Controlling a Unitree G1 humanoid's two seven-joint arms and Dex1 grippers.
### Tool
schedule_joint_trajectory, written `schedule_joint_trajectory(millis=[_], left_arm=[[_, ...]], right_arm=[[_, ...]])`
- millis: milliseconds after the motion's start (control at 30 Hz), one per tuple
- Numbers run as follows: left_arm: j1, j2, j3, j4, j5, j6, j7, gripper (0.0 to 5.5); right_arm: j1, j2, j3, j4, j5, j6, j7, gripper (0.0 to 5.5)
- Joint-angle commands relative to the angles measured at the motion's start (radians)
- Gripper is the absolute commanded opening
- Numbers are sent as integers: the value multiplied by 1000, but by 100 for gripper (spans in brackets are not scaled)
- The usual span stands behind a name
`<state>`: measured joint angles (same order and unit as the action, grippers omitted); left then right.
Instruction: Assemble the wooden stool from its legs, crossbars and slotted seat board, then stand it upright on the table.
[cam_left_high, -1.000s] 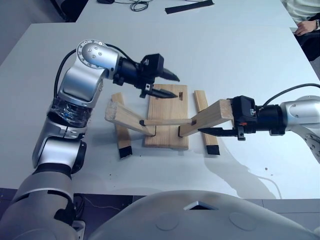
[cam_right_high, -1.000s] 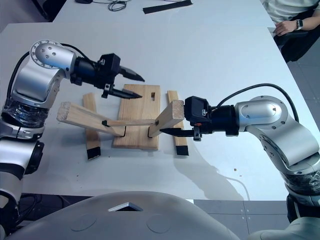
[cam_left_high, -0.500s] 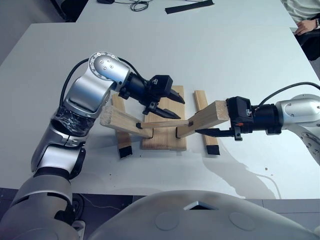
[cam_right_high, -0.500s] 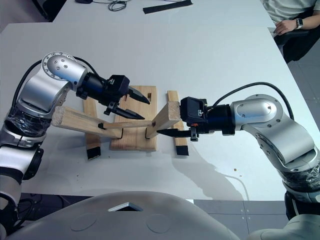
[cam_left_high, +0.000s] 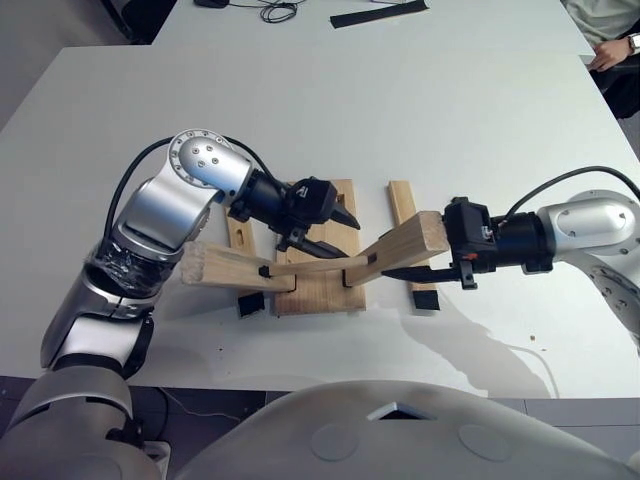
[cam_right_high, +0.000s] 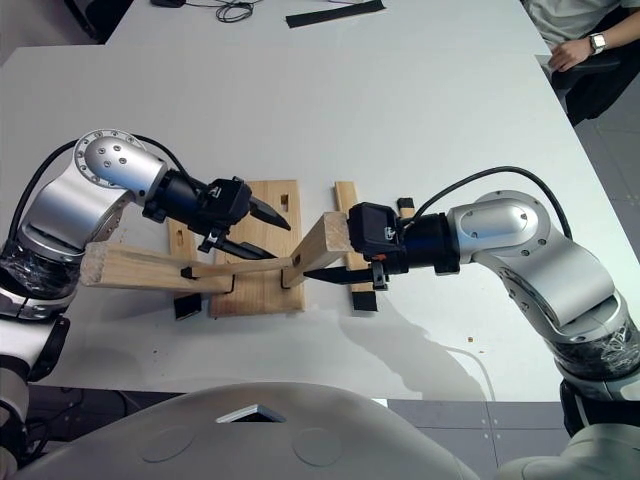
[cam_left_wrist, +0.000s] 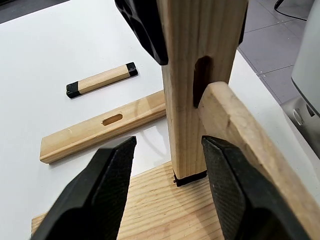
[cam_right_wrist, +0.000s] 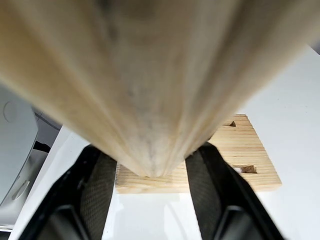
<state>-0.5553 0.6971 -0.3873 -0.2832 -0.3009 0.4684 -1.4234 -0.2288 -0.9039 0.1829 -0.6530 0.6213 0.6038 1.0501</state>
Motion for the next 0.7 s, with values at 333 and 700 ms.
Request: schedule_joint_trajectory(millis=[333,700], left_arm=[[-33,-59,33,33,-7,7,97,246],[-167,20,253,300,85,-151,267,246]], right_arm=[[-53,44,53,-7,-59,53,-54,204],[-33,15,28,-9,-63,47,-49,204]])
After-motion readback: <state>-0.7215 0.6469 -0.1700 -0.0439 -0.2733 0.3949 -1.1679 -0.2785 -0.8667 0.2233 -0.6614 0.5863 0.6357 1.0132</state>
